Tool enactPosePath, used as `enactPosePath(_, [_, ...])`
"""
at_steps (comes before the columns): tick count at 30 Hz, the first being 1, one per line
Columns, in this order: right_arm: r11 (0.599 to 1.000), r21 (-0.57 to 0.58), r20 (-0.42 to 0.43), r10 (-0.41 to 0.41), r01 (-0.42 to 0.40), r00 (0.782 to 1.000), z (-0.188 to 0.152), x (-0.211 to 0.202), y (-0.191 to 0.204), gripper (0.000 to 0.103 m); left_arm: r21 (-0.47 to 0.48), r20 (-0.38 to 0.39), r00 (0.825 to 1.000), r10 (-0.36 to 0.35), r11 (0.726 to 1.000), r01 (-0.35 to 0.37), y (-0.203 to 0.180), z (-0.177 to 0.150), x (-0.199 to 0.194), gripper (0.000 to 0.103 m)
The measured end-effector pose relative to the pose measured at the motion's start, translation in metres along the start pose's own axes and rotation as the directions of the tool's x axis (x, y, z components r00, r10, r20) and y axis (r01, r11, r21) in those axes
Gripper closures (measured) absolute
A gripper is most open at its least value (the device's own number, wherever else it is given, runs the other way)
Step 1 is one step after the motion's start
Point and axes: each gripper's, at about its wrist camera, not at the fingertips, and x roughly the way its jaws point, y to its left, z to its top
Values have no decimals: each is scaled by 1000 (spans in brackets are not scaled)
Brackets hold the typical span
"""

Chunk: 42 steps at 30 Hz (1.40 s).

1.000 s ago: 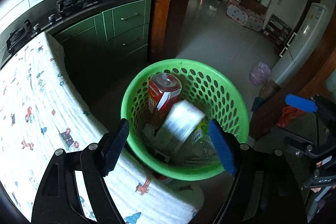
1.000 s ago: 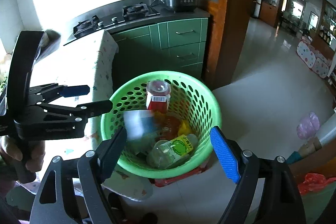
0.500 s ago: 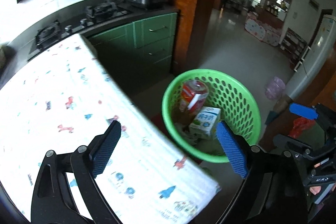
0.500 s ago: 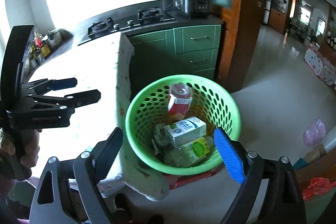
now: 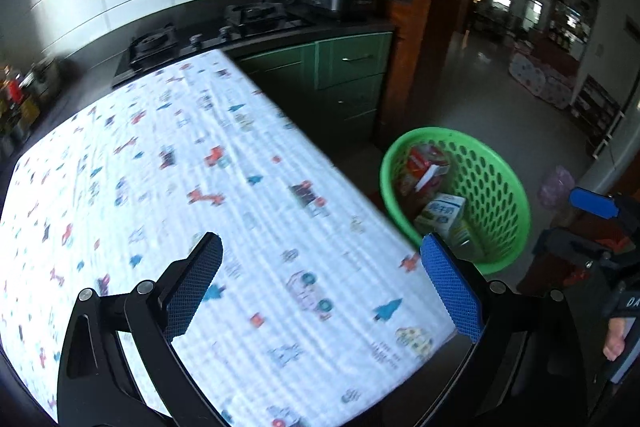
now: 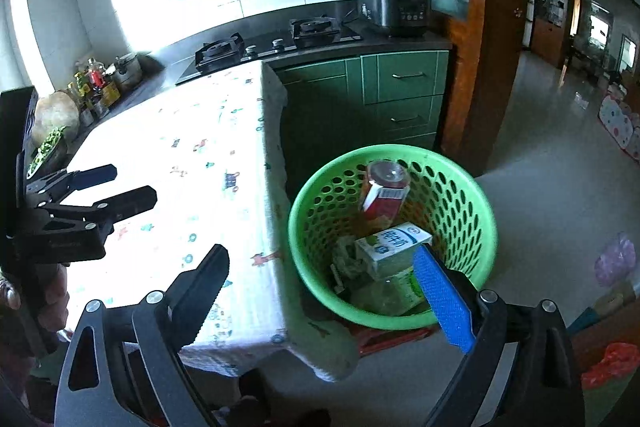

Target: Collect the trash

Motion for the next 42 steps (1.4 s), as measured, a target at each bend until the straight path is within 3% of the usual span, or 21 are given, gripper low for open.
enactPosePath(16, [994,-64,-4,93,-93,996,-6,-2,42,12,-101,5,981,193,976,-192,35,-41,-38,5])
enactPosePath(22, [989,-79,-6,122,-122,993,-12,-3,52,12,-206,68,983,173,966,-156,48,-52,-56,5])
enactPosePath(29, [986,-96,-7,139,-139,990,-16,-4,62,12,-195,37,975,218,959,-207,45,-57,-60,5])
enactPosePath(42, [982,-129,2,138,-137,990,-17,-7,74,11,-209,16,972,236,951,-227,46,-64,-65,5])
